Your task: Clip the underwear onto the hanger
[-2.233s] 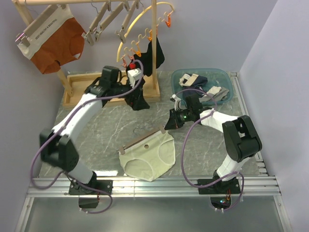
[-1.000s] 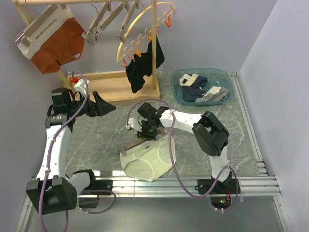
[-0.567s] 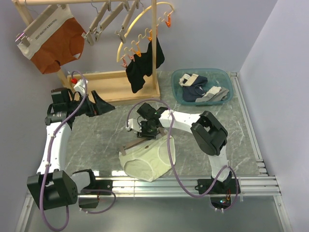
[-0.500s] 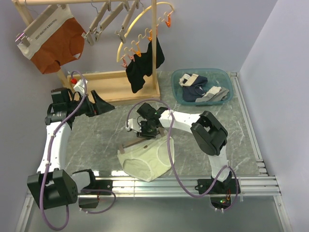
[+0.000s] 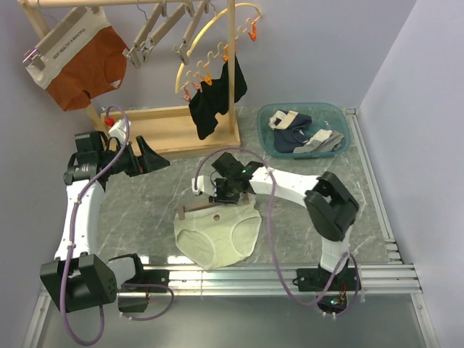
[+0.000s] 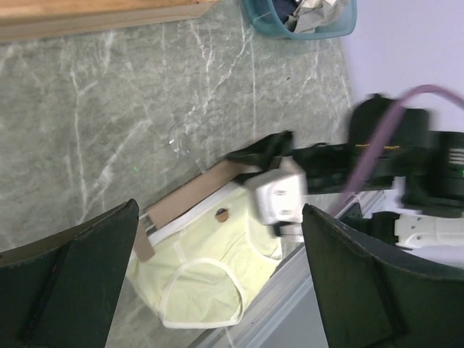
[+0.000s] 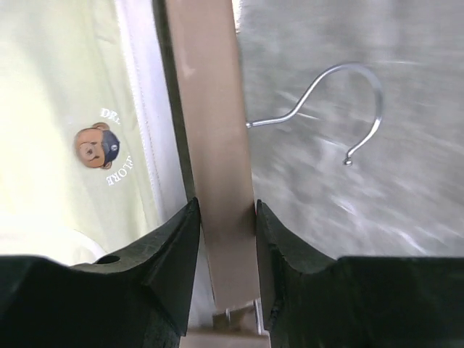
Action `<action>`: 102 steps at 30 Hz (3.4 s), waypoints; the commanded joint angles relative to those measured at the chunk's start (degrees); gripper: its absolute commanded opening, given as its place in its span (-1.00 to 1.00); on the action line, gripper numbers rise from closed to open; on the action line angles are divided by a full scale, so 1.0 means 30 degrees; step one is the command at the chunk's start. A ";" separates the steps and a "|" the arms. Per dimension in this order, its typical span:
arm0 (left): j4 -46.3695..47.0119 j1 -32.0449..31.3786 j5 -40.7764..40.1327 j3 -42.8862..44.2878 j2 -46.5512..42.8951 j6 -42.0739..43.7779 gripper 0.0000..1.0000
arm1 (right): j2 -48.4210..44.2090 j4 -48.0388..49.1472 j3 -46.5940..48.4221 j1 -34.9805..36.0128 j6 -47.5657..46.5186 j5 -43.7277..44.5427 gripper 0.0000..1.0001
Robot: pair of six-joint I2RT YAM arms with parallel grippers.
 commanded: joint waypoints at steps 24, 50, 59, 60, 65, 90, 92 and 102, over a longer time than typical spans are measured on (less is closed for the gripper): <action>-1.3255 -0.1122 0.2181 0.8947 0.4210 1.9387 0.69 | -1.0299 0.4223 -0.2826 0.1986 -0.3964 0.3348 -1.00; -0.7632 -0.3352 0.2475 0.4554 0.3480 1.4612 0.79 | -0.2717 -0.0171 0.0773 -0.1965 0.8395 -0.2834 -0.11; -0.7543 -0.3293 0.2768 0.4818 0.4476 1.4699 0.79 | 0.0684 -0.1283 0.2296 -0.2465 0.7635 -0.3097 0.01; -0.7544 -0.3293 0.2797 0.4789 0.4535 1.4700 0.79 | 0.1034 -0.1429 0.2471 -0.2465 0.7518 -0.3272 0.02; -0.7455 -0.3264 0.2710 0.4847 0.4594 1.4700 0.80 | 0.1769 -0.1548 0.2708 -0.2494 0.7282 -0.3157 0.05; -0.7338 -0.2971 0.2622 0.5140 0.4975 1.4495 0.82 | 0.4608 -0.3362 0.3936 -0.1351 0.6667 -0.2219 -0.15; -0.7251 -0.2884 0.2564 0.5111 0.4975 1.4378 0.82 | 0.5107 -0.4181 0.4434 -0.1322 0.6638 -0.2160 -0.35; -0.8363 -0.1330 0.3678 0.5784 0.6147 1.4347 0.78 | 0.0260 -0.2108 0.1717 -0.0766 0.5030 -0.0524 -1.00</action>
